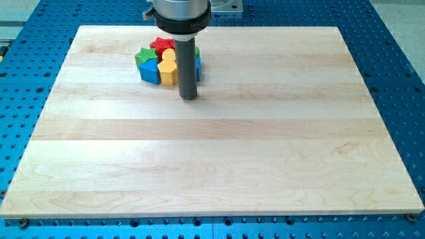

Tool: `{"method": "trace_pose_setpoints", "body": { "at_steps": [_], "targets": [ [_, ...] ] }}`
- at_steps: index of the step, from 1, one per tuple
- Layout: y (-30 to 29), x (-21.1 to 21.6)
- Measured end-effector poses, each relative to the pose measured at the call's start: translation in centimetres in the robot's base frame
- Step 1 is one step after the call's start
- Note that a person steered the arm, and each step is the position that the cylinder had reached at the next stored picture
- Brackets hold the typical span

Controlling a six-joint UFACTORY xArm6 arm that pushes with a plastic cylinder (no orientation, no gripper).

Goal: Keep hexagon at bottom right corner

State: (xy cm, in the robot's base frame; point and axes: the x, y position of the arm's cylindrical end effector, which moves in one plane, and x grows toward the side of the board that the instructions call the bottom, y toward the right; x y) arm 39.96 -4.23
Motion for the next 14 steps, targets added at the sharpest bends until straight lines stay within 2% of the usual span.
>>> {"method": "trace_pose_setpoints", "body": {
  "at_steps": [3, 4, 5, 6, 7, 8, 9, 11, 12, 13, 14],
  "targets": [
    [0.0, 0.1],
    [0.3, 1.4],
    [-1.7, 6.0],
    [-8.7, 6.9],
    [-16.1, 4.4],
    [-20.7, 1.1],
    [-22.0, -2.0],
    [-18.0, -9.1],
    [-11.6, -9.5],
    [-5.4, -8.2],
    [-3.9, -7.7]
  ]
}}
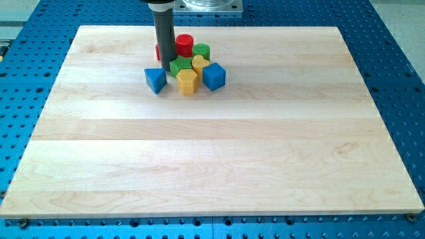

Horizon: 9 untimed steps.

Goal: Keep hexagon at bottom right corner

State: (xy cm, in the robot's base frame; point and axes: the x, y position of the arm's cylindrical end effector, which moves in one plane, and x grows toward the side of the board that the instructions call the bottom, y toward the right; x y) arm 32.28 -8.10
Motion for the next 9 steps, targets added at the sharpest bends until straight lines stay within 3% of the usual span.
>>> {"method": "trace_pose_setpoints", "body": {
  "at_steps": [3, 5, 6, 7, 9],
  "targets": [
    [-9.3, 4.1],
    [4.0, 4.1],
    [7.8, 6.2],
    [9.7, 12.4],
    [8.2, 12.4]
  ]
}}
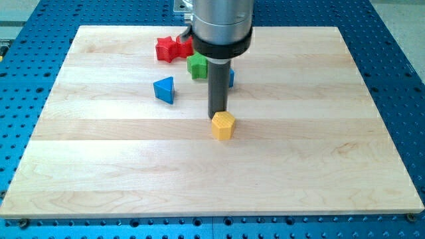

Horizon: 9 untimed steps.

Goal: Keep hexagon at bottom right corner

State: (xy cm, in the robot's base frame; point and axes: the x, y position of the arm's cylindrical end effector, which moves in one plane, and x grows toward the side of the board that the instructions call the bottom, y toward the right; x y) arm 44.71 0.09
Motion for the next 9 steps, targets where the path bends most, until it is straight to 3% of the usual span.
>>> {"method": "trace_pose_setpoints", "body": {
  "at_steps": [1, 2, 4, 5, 6, 8, 9],
  "targets": [
    [-1.8, -1.3],
    [0.2, 3.1],
    [8.1, 4.2],
    [3.9, 5.2],
    [3.5, 9.2],
    [9.3, 8.1],
    [8.1, 4.8]
  ]
}}
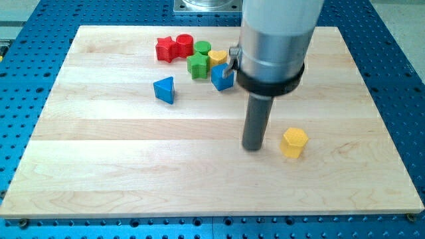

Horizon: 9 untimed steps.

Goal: Keep hexagon at bottom right corner

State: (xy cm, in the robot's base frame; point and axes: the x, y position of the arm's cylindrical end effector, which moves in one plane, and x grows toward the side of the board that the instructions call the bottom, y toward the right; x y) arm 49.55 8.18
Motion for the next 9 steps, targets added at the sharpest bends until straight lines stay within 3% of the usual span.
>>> {"method": "trace_pose_setpoints", "body": {
  "at_steps": [1, 2, 3, 4, 5, 7, 8, 9],
  "targets": [
    [7.2, -0.5],
    [10.6, 2.2],
    [5.5, -0.9],
    [2.1, 2.2],
    [7.4, 4.3],
    [10.5, 3.6],
    [13.7, 6.1],
    [8.2, 4.1]
  ]
}}
